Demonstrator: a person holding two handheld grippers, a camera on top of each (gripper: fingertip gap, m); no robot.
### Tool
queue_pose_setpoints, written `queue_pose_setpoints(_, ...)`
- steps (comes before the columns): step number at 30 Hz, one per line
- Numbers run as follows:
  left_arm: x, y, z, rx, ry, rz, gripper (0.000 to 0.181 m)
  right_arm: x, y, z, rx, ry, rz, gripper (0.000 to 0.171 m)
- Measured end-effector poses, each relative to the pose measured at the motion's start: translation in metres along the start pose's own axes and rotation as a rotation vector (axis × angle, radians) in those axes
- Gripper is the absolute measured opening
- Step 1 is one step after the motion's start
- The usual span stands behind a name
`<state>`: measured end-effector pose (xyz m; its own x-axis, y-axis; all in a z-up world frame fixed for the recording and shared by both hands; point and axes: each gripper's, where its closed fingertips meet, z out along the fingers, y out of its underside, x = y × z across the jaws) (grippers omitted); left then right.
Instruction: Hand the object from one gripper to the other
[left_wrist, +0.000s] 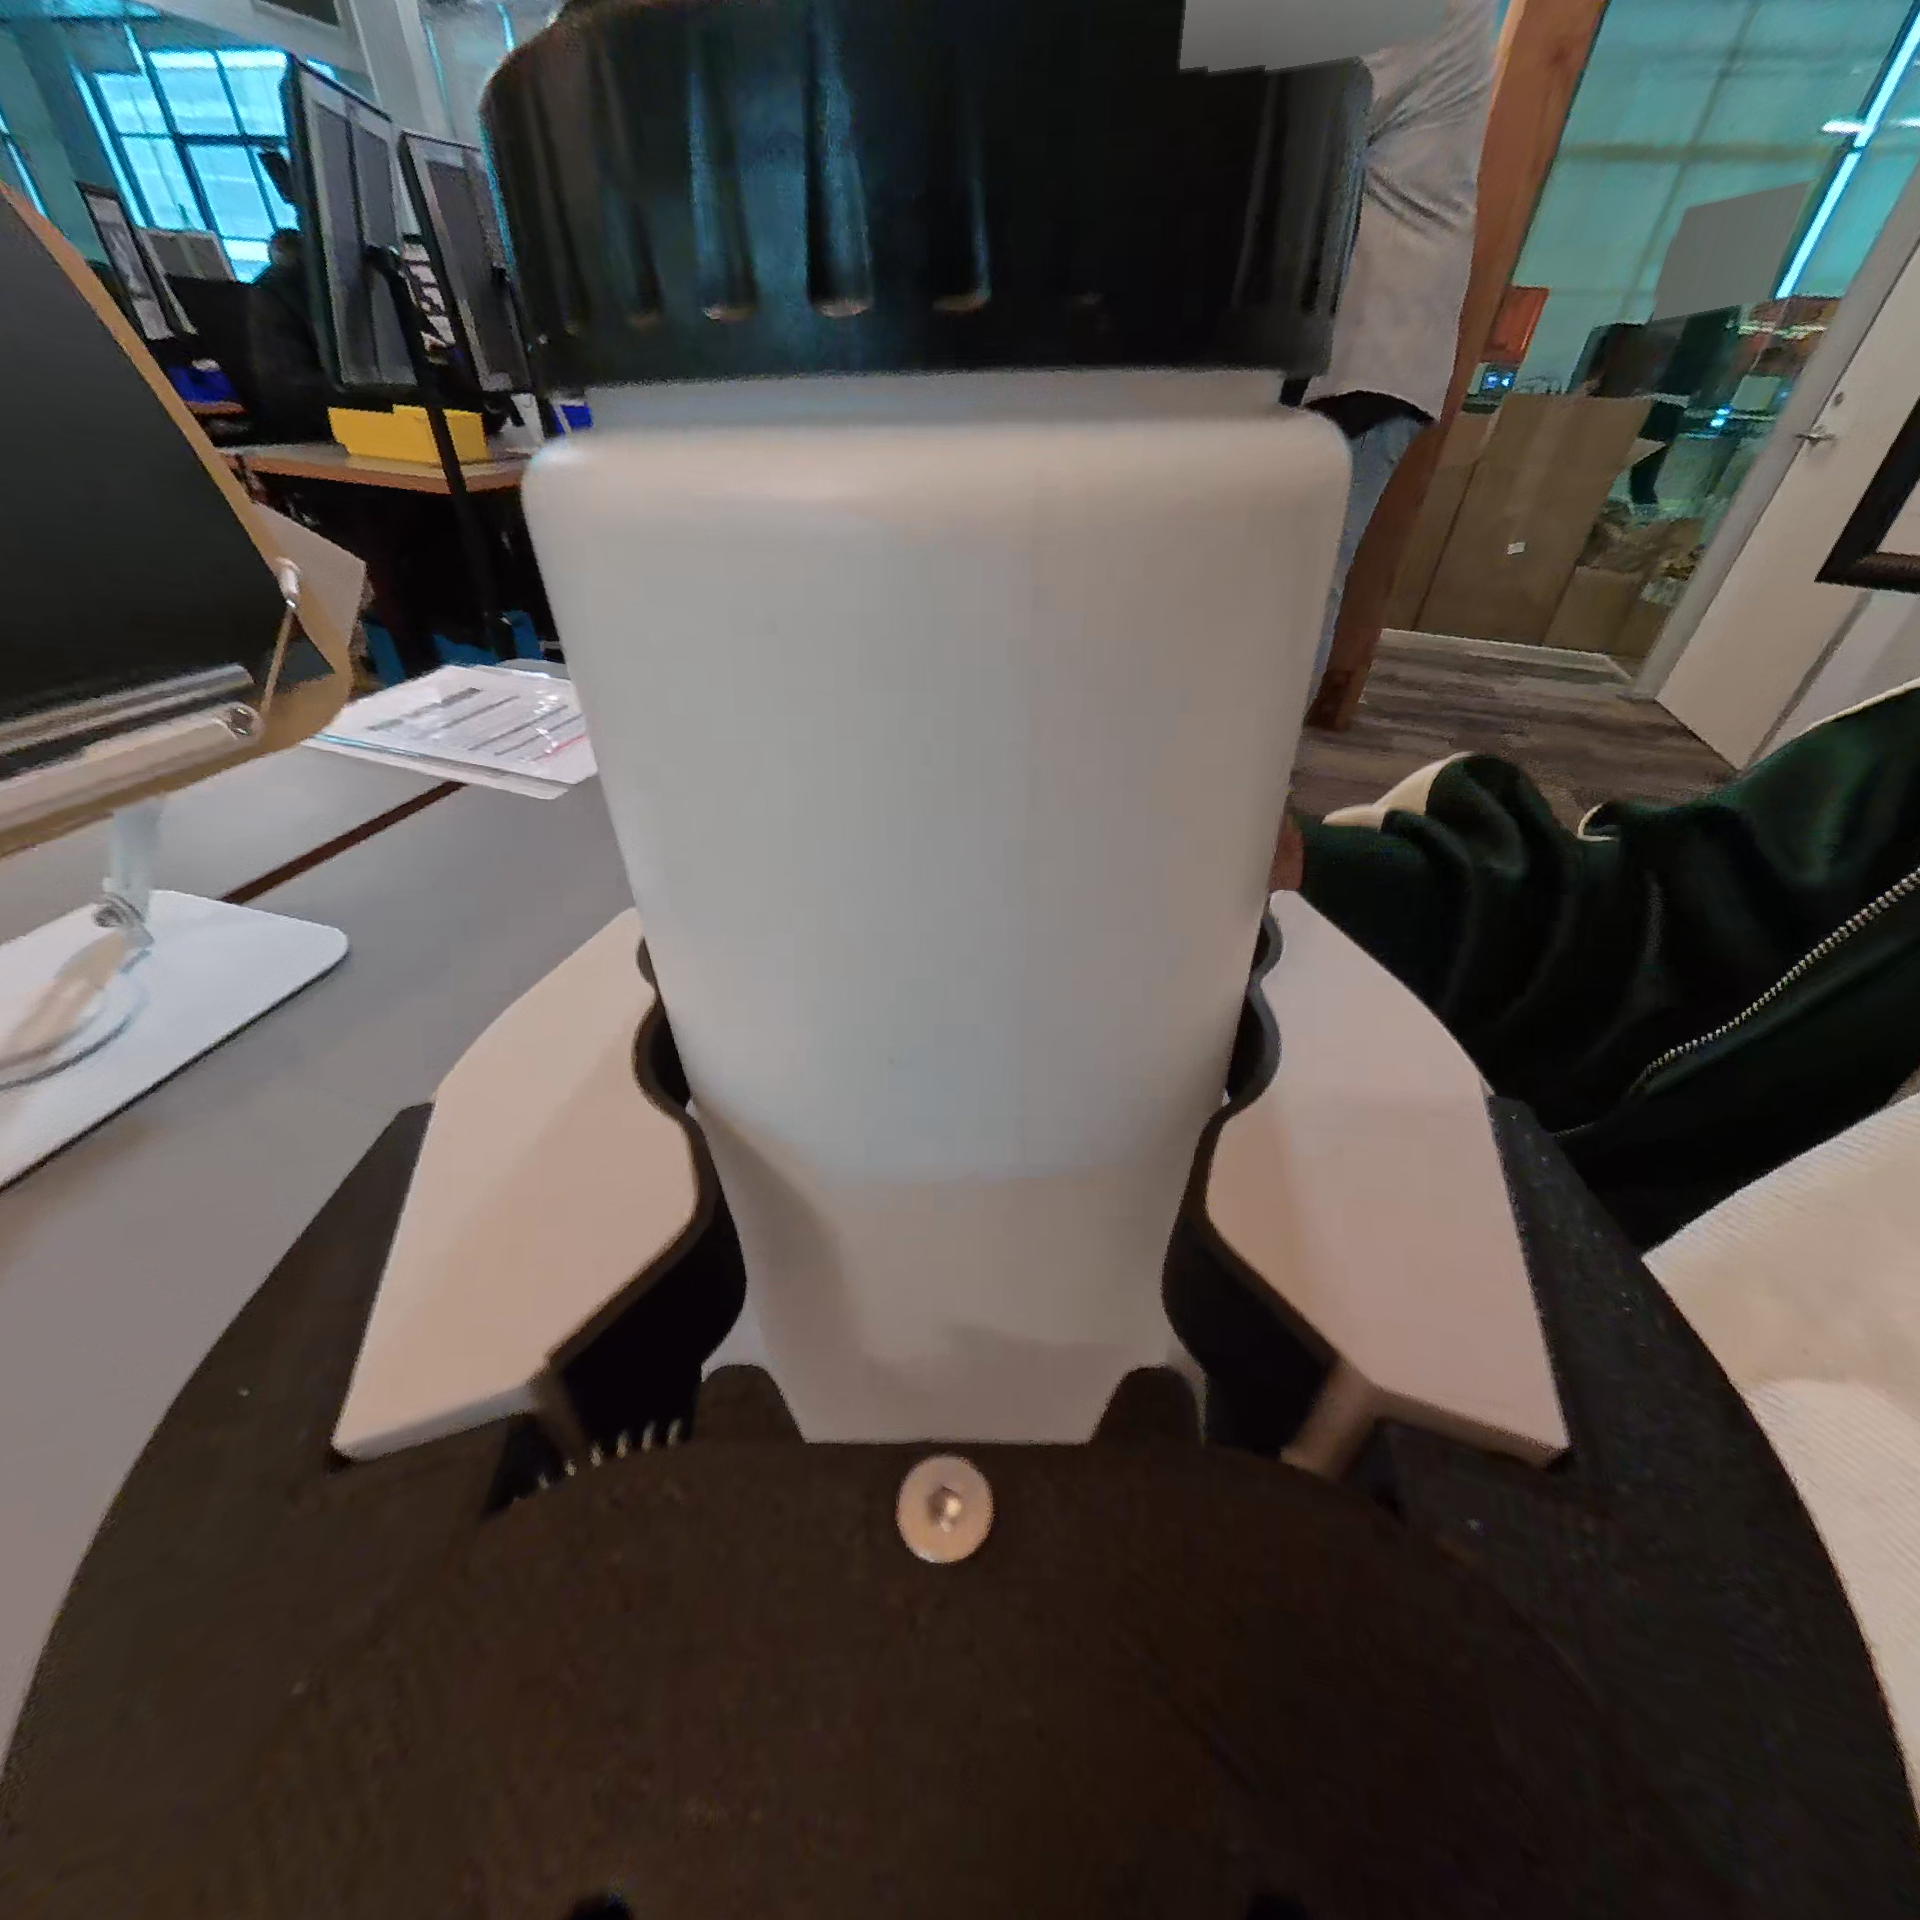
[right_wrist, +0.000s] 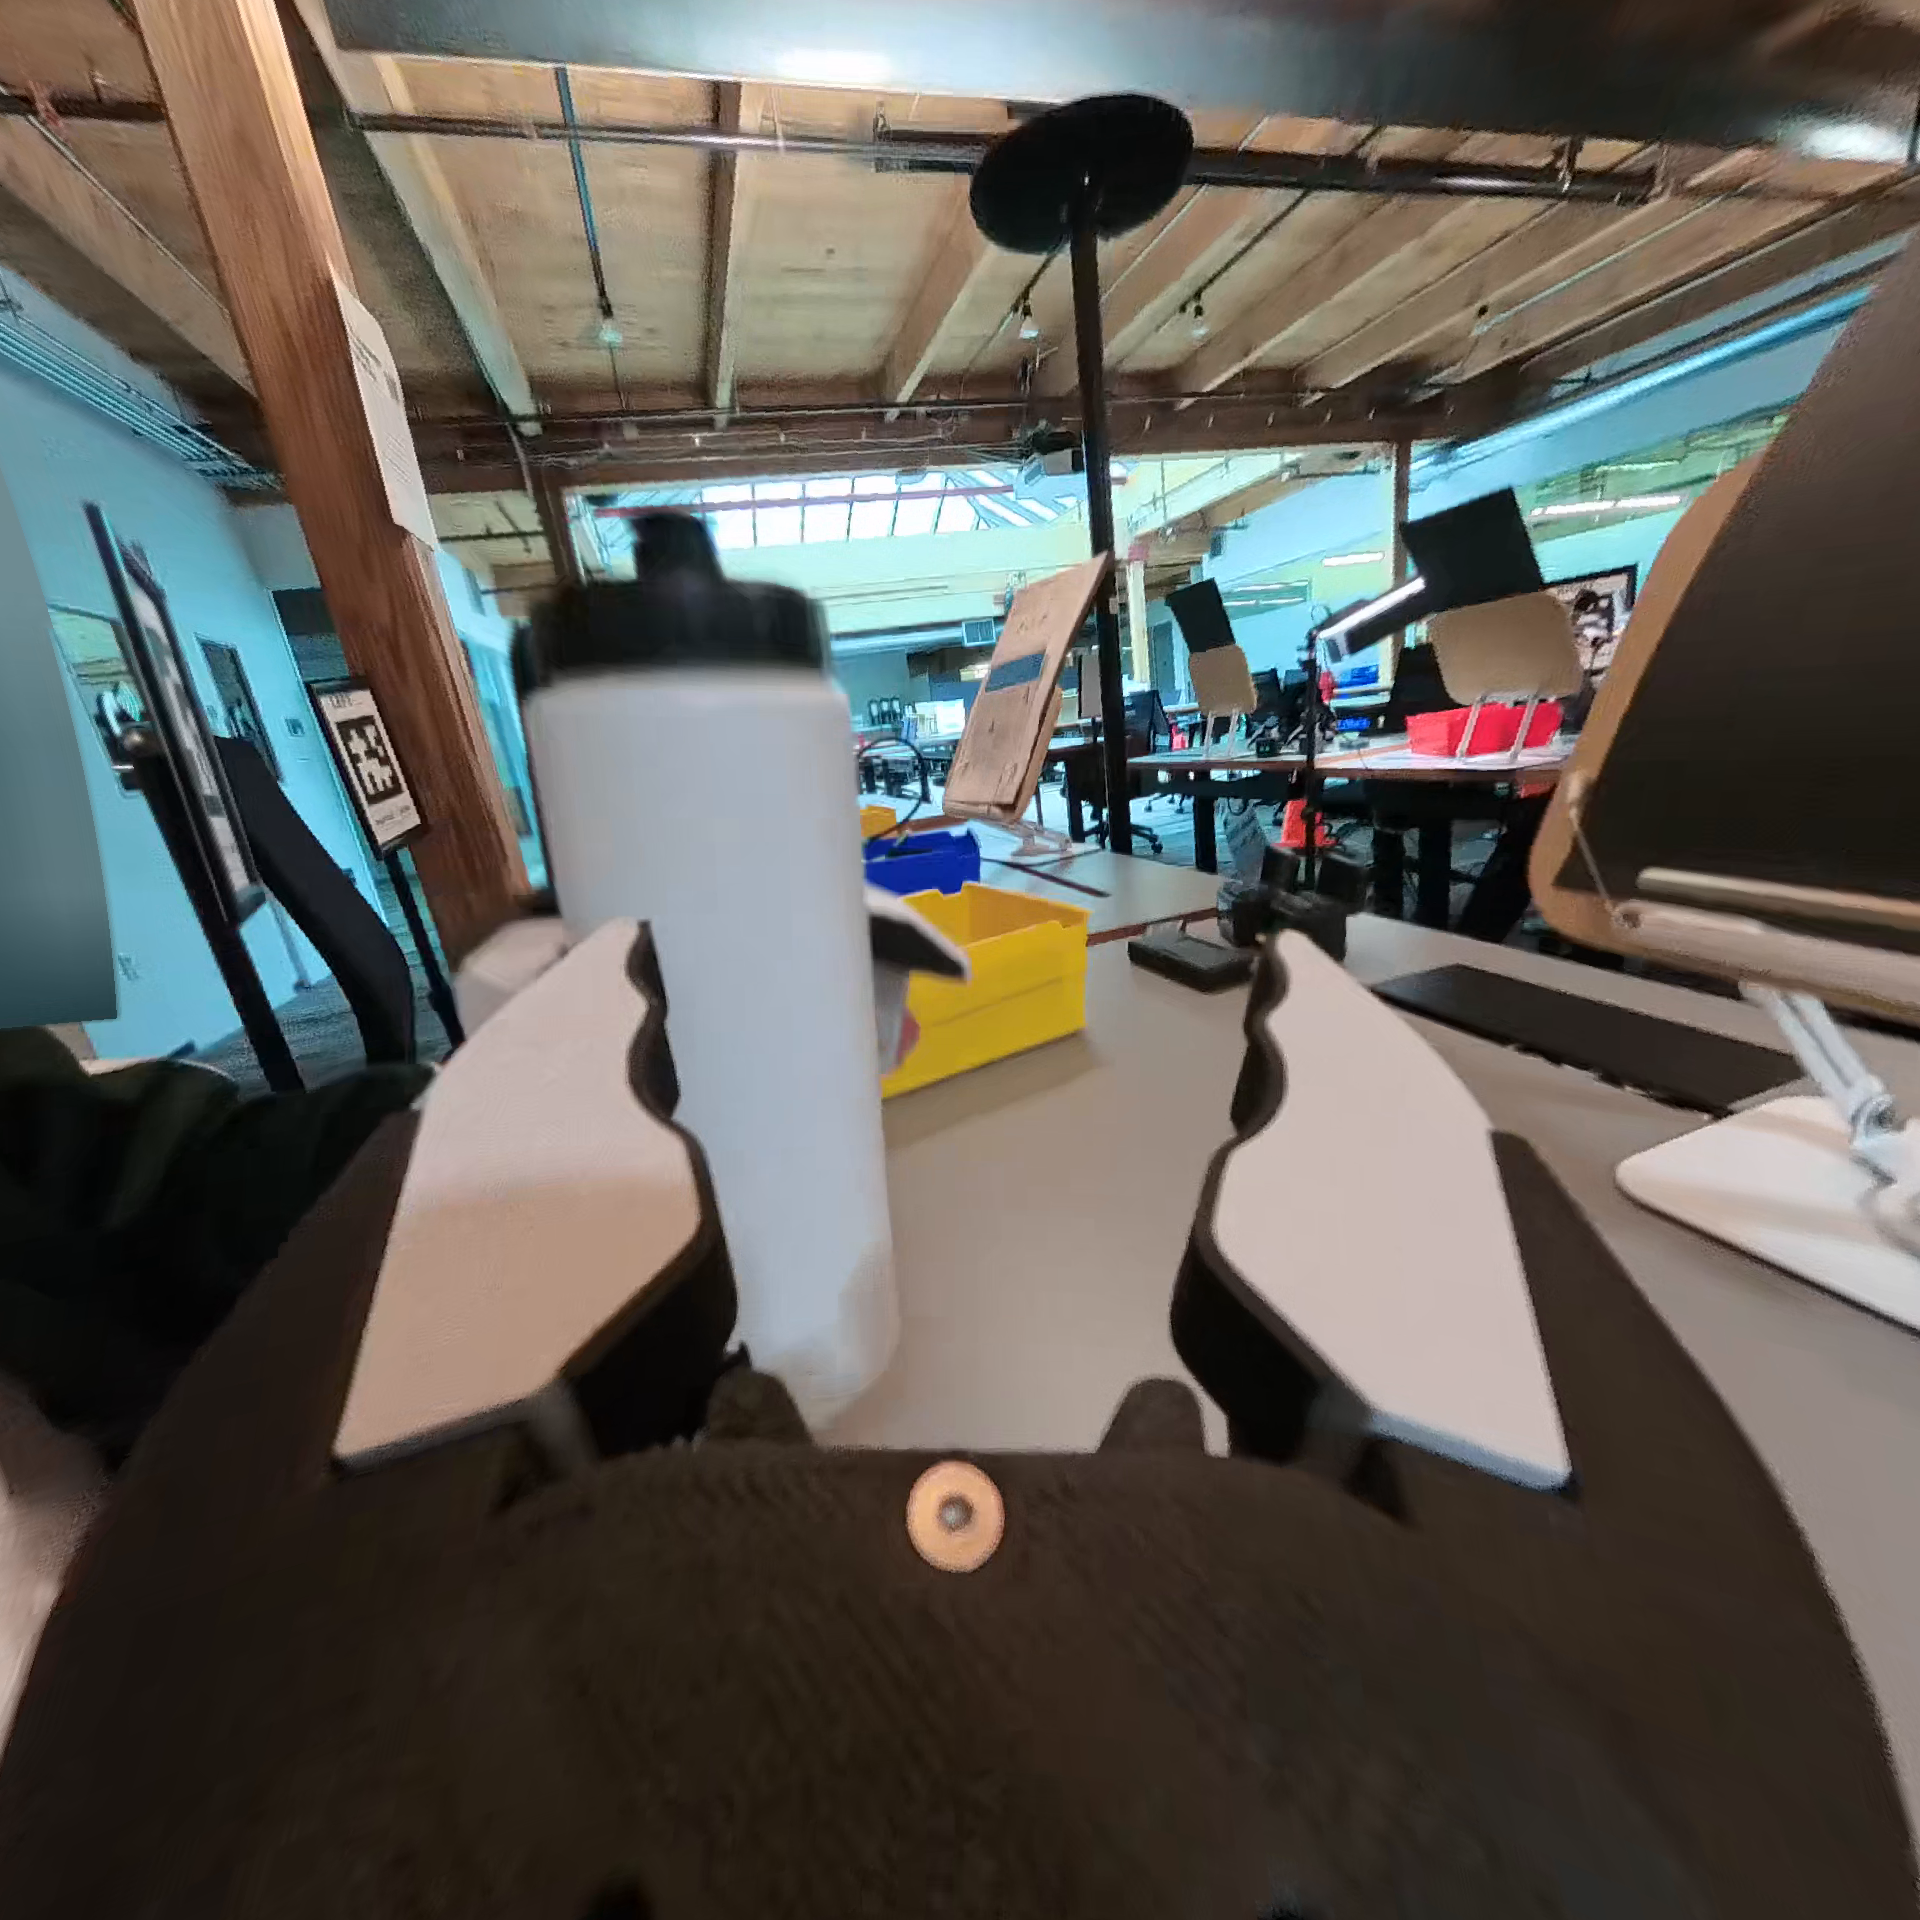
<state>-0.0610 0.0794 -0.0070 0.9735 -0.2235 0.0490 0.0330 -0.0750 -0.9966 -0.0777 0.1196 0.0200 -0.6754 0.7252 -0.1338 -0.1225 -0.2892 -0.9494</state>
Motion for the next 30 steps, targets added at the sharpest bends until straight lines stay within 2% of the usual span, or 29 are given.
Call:
queue_pose_setpoints(4,0.007,0.019,0.015,-0.013,0.025,-0.012,0.103,-0.030,-0.020,0.010,-0.057,-0.065,-0.046,0.104)
queue_pose_setpoints(10,0.023,0.038,0.031,-0.048,0.065,-0.010,0.103,-0.068,-0.008,0.028,-0.170,-0.151,-0.025,0.099)
queue_pose_setpoints(15,0.036,0.048,0.038,-0.106,0.082,0.065,0.103,-0.071,-0.008,0.027,-0.165,-0.167,-0.035,0.080)
queue_pose_setpoints(25,0.041,0.041,0.038,-0.044,0.096,0.062,0.105,-0.078,-0.010,0.026,-0.176,-0.178,-0.094,0.078)
queue_pose_setpoints(27,0.038,0.038,0.038,-0.011,0.084,0.035,0.116,-0.075,-0.013,0.024,-0.180,-0.157,-0.116,0.078)
queue_pose_setpoints(30,0.032,0.040,0.035,-0.016,0.072,0.006,0.120,-0.068,-0.021,0.019,-0.177,-0.126,-0.124,0.078)
